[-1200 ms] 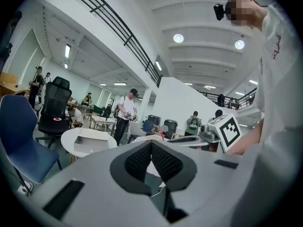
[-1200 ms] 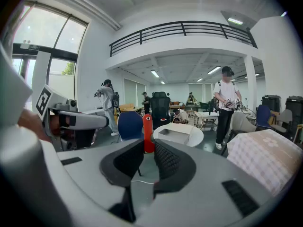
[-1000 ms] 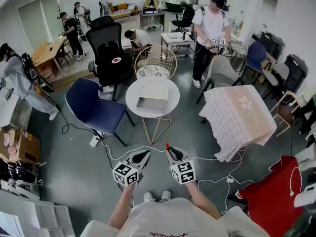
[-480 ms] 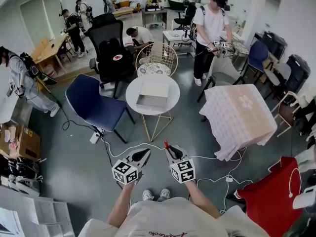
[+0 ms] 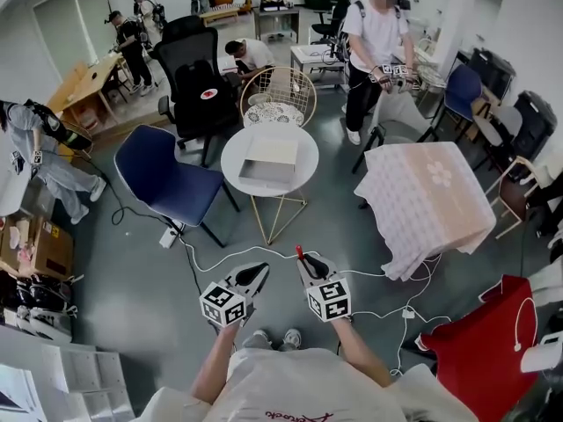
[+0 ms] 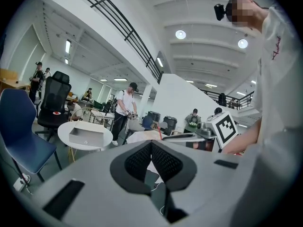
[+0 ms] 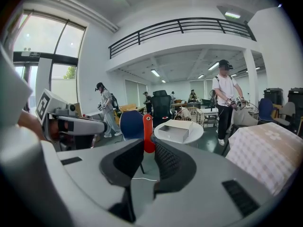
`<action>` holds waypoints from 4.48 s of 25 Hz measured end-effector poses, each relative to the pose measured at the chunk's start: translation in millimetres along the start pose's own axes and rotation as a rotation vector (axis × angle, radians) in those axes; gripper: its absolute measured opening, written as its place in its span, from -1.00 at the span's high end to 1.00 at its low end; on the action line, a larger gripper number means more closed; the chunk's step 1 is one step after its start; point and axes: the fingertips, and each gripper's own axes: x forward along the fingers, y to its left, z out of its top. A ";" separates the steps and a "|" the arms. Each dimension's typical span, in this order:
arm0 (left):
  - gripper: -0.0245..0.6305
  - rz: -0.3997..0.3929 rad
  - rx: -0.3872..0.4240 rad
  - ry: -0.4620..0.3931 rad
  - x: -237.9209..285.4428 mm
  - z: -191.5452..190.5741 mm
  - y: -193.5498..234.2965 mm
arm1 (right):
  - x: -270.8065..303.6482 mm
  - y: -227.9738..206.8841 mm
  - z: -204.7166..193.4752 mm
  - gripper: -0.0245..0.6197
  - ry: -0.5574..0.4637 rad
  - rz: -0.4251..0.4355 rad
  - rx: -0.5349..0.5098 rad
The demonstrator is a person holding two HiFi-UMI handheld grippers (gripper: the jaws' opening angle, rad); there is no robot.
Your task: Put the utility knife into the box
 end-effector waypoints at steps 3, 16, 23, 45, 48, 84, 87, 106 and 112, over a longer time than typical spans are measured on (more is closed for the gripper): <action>0.89 0.001 -0.003 0.006 4.1 -2.3 -0.2 | -2.6 -5.6 -5.2 0.67 0.010 -0.002 0.005; 0.89 0.003 -0.015 -0.005 23.3 -3.4 8.5 | 5.1 -21.3 -12.6 0.67 0.026 0.003 -0.001; 0.89 0.002 -0.016 -0.007 31.2 -0.1 15.2 | 12.6 -28.4 -10.4 0.67 0.033 0.008 -0.007; 0.89 -0.012 -0.039 0.004 52.9 -15.0 34.8 | 38.3 -47.2 -20.7 0.67 0.061 0.009 -0.021; 0.89 -0.013 -0.037 0.004 56.1 -12.8 44.5 | 50.7 -50.3 -14.3 0.67 0.047 0.007 -0.024; 0.89 -0.067 -0.091 -0.005 183.3 46.3 280.2 | 290.0 -135.1 67.1 0.67 0.098 -0.009 -0.053; 0.89 -0.063 -0.091 0.004 189.7 60.8 305.8 | 316.1 -140.7 83.7 0.67 0.091 -0.008 -0.041; 0.89 -0.076 -0.078 0.016 203.5 137.5 414.5 | 424.9 -149.6 169.6 0.67 0.083 -0.031 -0.043; 0.89 -0.074 -0.084 0.032 204.3 129.7 421.7 | 431.2 -150.2 163.6 0.67 0.091 -0.031 -0.034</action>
